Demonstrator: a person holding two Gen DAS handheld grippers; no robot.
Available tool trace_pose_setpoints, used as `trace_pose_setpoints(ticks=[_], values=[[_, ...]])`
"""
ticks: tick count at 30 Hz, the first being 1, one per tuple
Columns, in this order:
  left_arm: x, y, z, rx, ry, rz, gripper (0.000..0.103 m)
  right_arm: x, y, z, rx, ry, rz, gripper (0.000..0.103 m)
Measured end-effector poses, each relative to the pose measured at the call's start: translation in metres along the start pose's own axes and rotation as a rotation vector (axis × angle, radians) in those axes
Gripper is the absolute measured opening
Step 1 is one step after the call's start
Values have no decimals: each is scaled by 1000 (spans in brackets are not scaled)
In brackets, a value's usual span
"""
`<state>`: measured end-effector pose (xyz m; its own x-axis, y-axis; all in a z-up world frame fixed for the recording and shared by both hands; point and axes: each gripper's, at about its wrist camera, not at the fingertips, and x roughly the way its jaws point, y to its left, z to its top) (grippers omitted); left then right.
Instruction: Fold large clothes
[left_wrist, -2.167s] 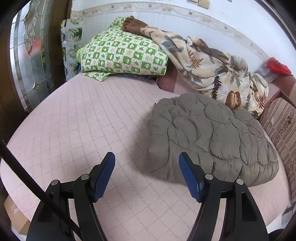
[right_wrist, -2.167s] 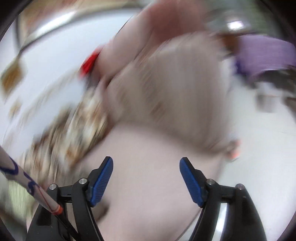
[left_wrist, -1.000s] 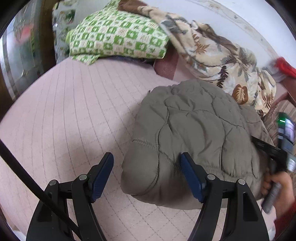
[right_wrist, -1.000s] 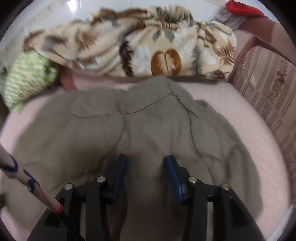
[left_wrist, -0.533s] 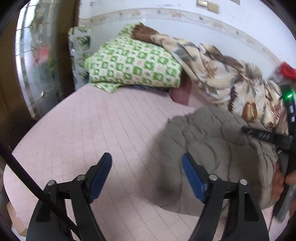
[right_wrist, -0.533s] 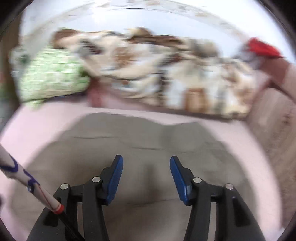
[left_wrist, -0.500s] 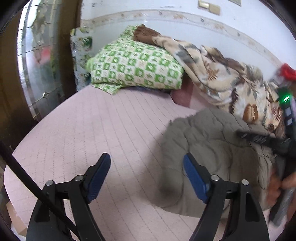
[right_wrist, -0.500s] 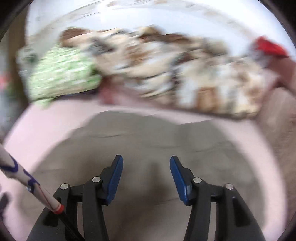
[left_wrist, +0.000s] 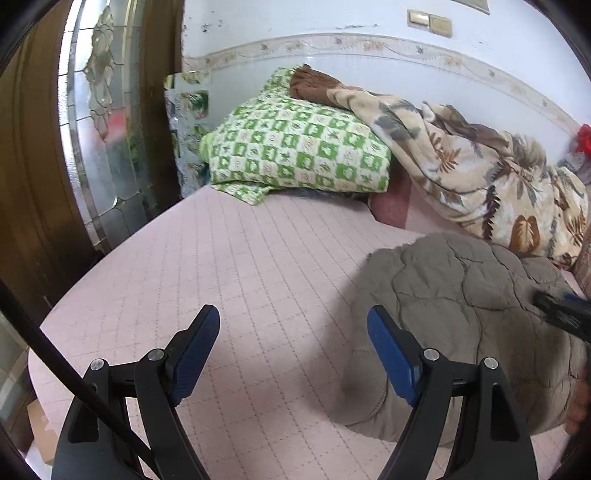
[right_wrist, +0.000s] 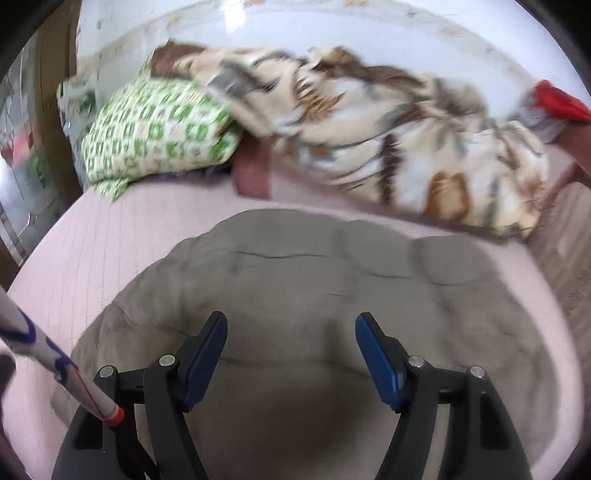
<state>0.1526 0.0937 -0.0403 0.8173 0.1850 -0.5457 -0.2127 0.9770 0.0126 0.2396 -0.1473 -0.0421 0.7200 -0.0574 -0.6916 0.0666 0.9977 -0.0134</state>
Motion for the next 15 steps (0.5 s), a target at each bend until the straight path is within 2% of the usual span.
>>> trace_pose_setpoints(ticks=[5,7,9,12,15], values=[[-16,-3,-3,10,-49,44,84,-38,-82,-39,99,41,-134,76],[-28,-4,-6,10,-53,24,90,-66,-106,-61,109,13,-167,77],[-39,-6,-10,18,-56,-14,90,-96,-126,-89,132,-2,-194,77],[-67,-13,-19,31,-116,-49,90,-130,-152,-128,212,-2,-206,77],[-100,-27,-28,74,-177,-9,90,-153,-171,-163,285,-9,-201,77]])
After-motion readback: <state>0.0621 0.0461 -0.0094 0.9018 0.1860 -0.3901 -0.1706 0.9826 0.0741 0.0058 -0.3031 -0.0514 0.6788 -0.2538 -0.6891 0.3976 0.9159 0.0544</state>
